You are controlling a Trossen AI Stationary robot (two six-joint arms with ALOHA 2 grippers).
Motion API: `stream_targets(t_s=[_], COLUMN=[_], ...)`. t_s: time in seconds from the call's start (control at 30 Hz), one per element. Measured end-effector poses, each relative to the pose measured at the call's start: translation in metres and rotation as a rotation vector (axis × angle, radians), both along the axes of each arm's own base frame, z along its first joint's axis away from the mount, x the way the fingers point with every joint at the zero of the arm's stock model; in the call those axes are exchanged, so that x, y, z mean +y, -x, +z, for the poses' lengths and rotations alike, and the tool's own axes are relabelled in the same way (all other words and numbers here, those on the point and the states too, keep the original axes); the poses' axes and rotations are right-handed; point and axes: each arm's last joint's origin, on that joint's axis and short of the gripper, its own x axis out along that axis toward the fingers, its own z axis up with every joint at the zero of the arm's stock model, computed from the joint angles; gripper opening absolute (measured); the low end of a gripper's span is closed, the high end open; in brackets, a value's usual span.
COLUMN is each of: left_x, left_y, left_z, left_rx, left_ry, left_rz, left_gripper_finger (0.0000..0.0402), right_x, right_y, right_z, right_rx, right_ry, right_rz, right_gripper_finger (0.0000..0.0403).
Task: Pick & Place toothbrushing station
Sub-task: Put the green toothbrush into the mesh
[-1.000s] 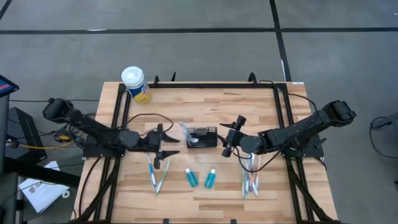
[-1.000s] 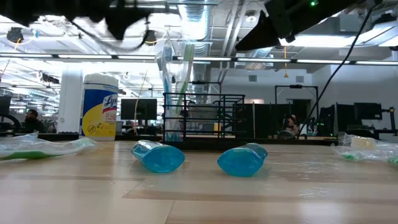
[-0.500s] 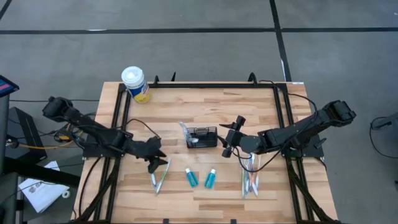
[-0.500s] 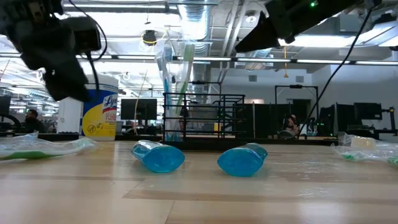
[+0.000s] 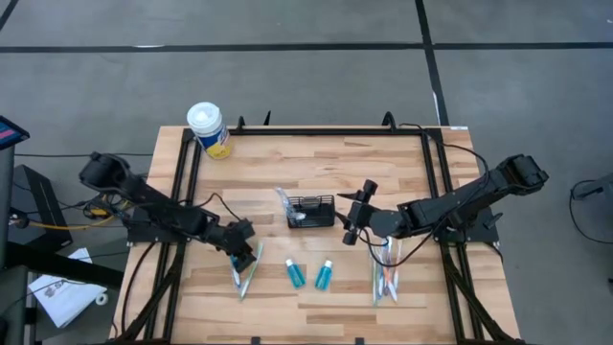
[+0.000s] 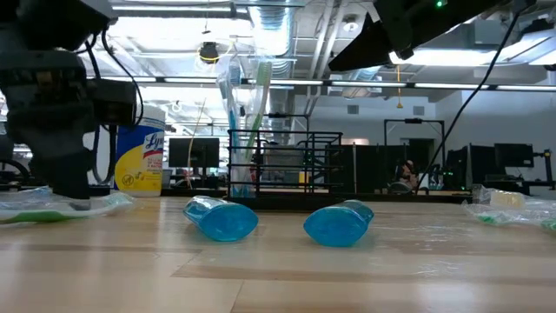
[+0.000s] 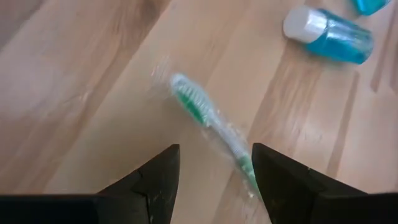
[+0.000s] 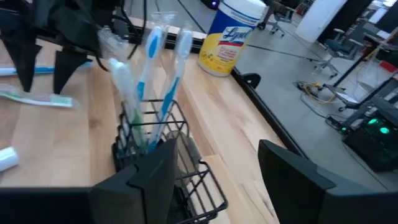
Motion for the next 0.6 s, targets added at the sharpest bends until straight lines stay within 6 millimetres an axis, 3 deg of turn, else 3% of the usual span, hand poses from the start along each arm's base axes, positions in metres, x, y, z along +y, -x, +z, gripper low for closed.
stream_targets(t_s=[0.4, 0.5, 0.6], left_x=[-0.005, -0.006, -0.006], left_y=[-0.009, -0.012, -0.014], left_z=[-0.006, -0.007, -0.005], left_rx=[-0.036, -0.056, -0.092], left_ry=[0.036, 0.033, 0.019], left_rz=[-0.030, -0.071, -0.082], left_gripper_finger=[0.0189, 0.0156, 0.0082], right_x=[0.000, 0.000, 0.000], right_y=[0.000, 0.000, 0.000], right_z=[0.000, 0.000, 0.000], right_rx=[0.001, 0.001, 0.001], right_ry=[-0.003, -0.003, -0.003], right_rz=[0.006, 0.006, 0.005], right_gripper_finger=[0.0214, 0.0214, 0.0214])
